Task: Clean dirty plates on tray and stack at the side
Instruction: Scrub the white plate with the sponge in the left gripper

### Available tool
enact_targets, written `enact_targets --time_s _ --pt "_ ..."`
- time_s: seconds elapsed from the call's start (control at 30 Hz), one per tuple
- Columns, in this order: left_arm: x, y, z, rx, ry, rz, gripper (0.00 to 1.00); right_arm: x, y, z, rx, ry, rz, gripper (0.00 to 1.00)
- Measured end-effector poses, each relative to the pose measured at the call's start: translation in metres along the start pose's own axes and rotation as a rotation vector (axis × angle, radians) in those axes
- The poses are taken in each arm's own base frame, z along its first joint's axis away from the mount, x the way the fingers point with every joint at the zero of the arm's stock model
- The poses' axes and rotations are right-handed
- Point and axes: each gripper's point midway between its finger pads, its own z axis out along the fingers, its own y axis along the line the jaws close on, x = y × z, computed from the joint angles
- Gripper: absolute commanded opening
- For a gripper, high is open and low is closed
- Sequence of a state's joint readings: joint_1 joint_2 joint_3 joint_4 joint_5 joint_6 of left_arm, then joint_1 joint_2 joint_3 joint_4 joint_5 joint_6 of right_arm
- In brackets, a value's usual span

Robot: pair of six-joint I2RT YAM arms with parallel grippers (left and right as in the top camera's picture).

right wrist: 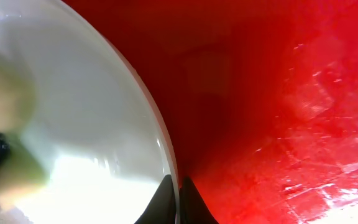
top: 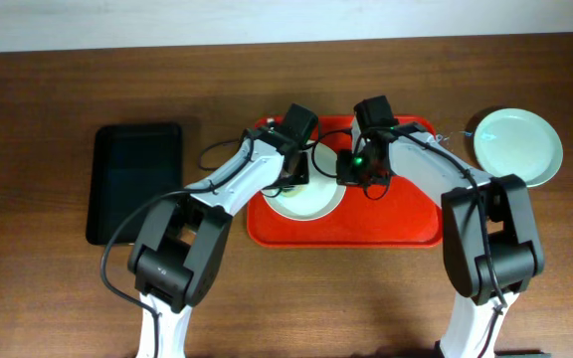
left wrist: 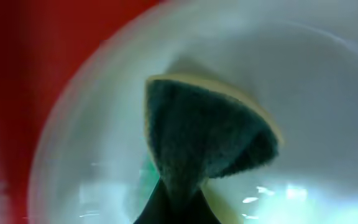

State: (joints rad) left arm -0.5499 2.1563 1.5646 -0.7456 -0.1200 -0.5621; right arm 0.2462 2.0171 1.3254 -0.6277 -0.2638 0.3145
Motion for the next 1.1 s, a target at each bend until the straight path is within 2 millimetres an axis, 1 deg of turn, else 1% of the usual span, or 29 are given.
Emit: enact_targets --time_s 0.07,0.1,0.17,0.27,0.37,0.4,0.47,0.53,0.63,0.67,0.8,0.87,0.93,0.97,1.0,1.03,1.07,1.1 --pt "-0.007 0.031 -0.001 -0.163 -0.049 0.015 0.0 0.0 0.002 0.0 -0.01 0.002 -0.001 0.04" --pt "-0.008 0.04 -0.001 -0.216 -0.06 0.027 0.0 0.0 0.006 0.0 -0.025 0.002 -0.006 0.04" --pt "-0.01 0.05 -0.004 -0.291 -0.07 0.048 0.0 0.004 0.016 0.002 -0.047 0.01 -0.02 0.04" --pt "-0.013 0.05 -0.01 -0.297 -0.059 0.051 0.0 0.004 0.017 0.002 -0.047 0.012 -0.022 0.04" --pt "-0.021 0.037 -0.014 -0.19 -0.035 0.015 0.0 0.003 0.009 0.001 -0.025 0.009 -0.009 0.04" --pt "-0.025 0.027 -0.013 -0.11 -0.022 -0.005 0.0 0.003 0.007 0.001 -0.019 0.009 -0.005 0.04" --pt "-0.032 0.0 -0.014 0.084 0.004 -0.038 0.0 0.001 0.004 0.001 -0.012 0.005 -0.001 0.04" --pt "-0.032 -0.015 -0.016 0.184 0.027 -0.044 0.0 0.001 0.003 0.001 -0.009 0.004 -0.002 0.04" --pt "-0.023 -0.027 -0.016 0.254 0.066 -0.039 0.0 0.001 0.003 0.001 -0.008 0.003 -0.001 0.04" --pt "-0.019 -0.03 -0.012 0.271 0.078 -0.037 0.0 0.001 0.003 0.001 -0.008 0.003 -0.002 0.04" --pt "-0.013 -0.034 0.003 0.313 0.054 -0.034 0.0 0.001 0.003 0.001 -0.005 0.001 -0.002 0.04" --pt "-0.014 -0.028 0.004 0.287 0.029 -0.033 0.0 0.001 0.003 0.001 -0.005 0.002 -0.001 0.04" --pt "-0.014 -0.018 0.005 0.208 0.0 -0.028 0.0 0.001 0.003 0.001 -0.004 0.002 -0.001 0.04" --pt "-0.016 -0.003 0.005 0.114 -0.029 -0.025 0.0 0.001 0.003 0.001 -0.004 0.002 -0.001 0.04" --pt "-0.018 0.007 0.005 0.059 -0.049 -0.026 0.0 0.001 0.003 0.001 -0.004 0.002 -0.001 0.04" --pt "-0.023 0.023 0.005 -0.034 -0.088 -0.023 0.0 0.001 0.003 0.001 -0.004 0.002 -0.001 0.04" --pt "-0.028 0.036 0.004 -0.109 -0.123 -0.011 0.0 0.0 0.007 0.001 -0.026 0.0 -0.005 0.04" --pt "-0.03 0.042 0.003 -0.16 -0.149 0.005 0.0 0.001 0.012 0.001 -0.039 0.0 -0.012 0.04"
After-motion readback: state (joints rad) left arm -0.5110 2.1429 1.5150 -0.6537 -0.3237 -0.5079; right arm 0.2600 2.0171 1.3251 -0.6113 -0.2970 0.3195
